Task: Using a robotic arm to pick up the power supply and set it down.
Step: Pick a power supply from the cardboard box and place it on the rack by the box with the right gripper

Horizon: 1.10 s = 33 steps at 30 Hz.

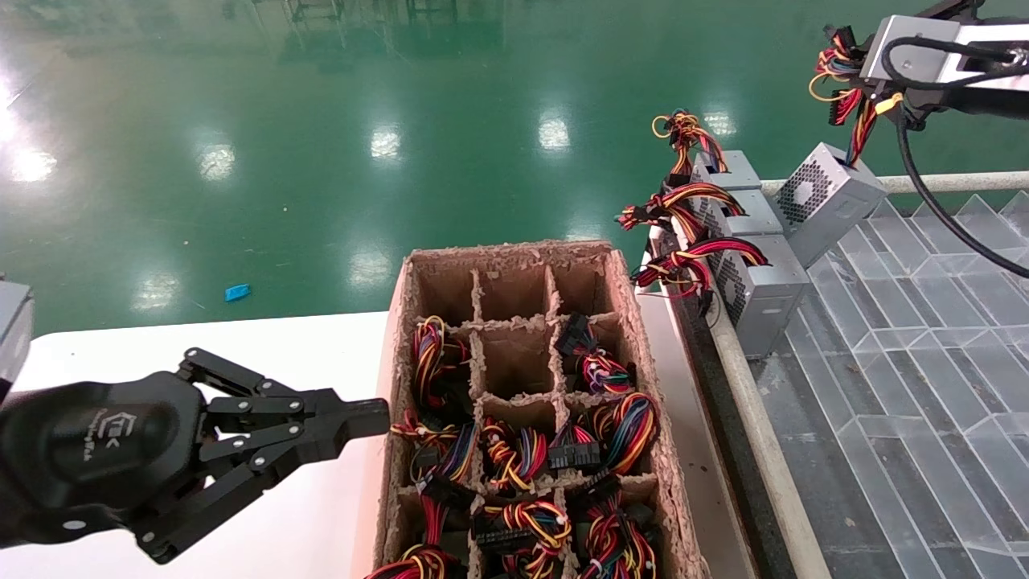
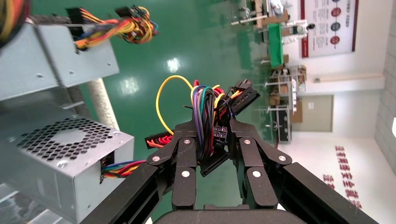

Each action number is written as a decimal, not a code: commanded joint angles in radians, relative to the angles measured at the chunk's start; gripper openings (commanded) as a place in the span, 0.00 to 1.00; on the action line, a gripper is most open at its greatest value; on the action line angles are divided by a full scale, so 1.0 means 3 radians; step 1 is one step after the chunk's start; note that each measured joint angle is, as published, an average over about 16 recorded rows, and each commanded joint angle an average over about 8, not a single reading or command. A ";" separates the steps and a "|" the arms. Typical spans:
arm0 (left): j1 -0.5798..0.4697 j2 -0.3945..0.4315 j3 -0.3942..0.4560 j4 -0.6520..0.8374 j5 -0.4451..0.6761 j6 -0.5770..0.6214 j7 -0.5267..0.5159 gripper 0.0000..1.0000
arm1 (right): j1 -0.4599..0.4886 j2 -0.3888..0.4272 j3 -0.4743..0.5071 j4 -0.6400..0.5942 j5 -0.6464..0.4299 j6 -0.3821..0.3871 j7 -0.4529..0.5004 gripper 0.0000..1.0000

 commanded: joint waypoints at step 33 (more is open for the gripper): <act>0.0000 0.0000 0.0000 0.0000 0.0000 0.0000 0.0000 0.00 | 0.0099 -0.0534 0.0229 -0.1276 0.0211 0.0125 -0.1151 0.00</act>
